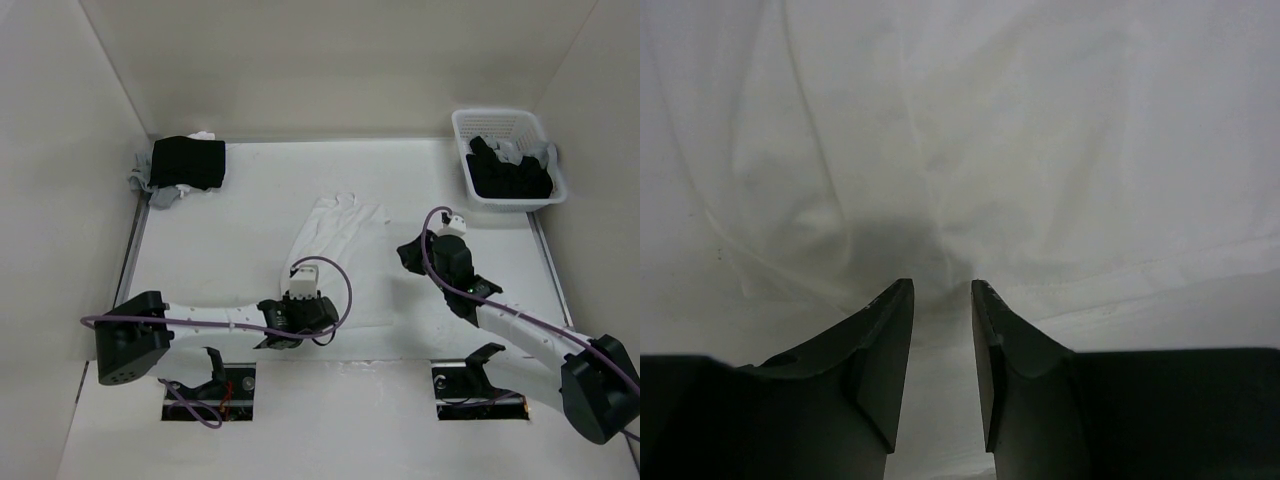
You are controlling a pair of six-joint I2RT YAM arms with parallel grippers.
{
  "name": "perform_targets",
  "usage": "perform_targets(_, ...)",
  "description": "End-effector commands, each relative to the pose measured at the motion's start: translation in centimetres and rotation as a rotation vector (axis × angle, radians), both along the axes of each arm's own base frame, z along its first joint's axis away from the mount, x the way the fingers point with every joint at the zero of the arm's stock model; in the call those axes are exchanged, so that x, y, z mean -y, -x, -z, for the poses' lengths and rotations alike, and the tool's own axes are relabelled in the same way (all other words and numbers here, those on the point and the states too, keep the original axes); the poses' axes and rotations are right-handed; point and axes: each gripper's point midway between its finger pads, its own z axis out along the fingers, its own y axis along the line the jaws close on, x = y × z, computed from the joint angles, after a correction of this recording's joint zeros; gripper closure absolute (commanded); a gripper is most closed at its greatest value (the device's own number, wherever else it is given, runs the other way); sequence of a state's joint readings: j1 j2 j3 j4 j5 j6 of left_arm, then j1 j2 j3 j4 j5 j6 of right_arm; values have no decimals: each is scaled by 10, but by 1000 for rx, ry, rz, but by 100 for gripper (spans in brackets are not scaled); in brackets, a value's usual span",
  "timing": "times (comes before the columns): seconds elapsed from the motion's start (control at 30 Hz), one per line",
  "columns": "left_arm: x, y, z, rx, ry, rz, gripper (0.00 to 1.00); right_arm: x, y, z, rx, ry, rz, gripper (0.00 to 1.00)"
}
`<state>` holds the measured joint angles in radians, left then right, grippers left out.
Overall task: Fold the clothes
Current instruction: Fold the tank top
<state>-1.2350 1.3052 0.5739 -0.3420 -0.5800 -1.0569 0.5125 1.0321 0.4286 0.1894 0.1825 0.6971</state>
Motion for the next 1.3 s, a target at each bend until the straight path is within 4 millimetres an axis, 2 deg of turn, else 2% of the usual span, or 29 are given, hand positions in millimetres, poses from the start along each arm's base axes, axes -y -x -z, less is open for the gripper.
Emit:
perform_targets(0.0, 12, -2, -8, 5, 37, -23, 71, -7, -4, -19, 66, -44, -7, 83)
perform_targets(0.1, 18, 2, -7, -9, 39, -5, 74, -7, -4, -20, 67, -46, -9, 82)
perform_targets(0.27, 14, 5, -7, -18, 37, -3, 79, -9, -6, -17, 65, -46, -12, 79)
perform_targets(0.4, 11, 2, -6, -27, 44, -13, 92, -9, -5, -18, 70, -51, -13, 69)
perform_targets(0.47, 14, -2, -14, -11, 65, -17, 95, -7, -4, -18, 73, -52, -11, 63)
perform_targets(0.57, 20, -14, -41, 32, 145, -28, 96, -7, -2, -19, 75, -55, -12, 56)
perform_targets(0.7, 29, -30, -104, 120, 337, -22, 95, -6, 1, -13, 51, -39, -14, 47)
perform_targets(0.8, 17, -44, -155, 202, 500, -55, 94, -8, 6, 0, 10, -21, -26, 43)
perform_targets(0.9, -12, -59, -187, 279, 606, -121, 94, -17, 15, 13, -32, -13, -60, 40)
perform_targets(1.0, -49, -74, -187, 317, 626, -218, 94, -35, 26, 26, -75, 4, -119, 39)
perform_targets(1.07, -68, -81, -177, 318, 630, -277, 94, -50, 33, 35, -105, 16, -162, 40)
perform_targets(1.27, -103, -95, -144, 280, 654, -385, 95, -98, 57, 56, -183, 25, -281, 42)
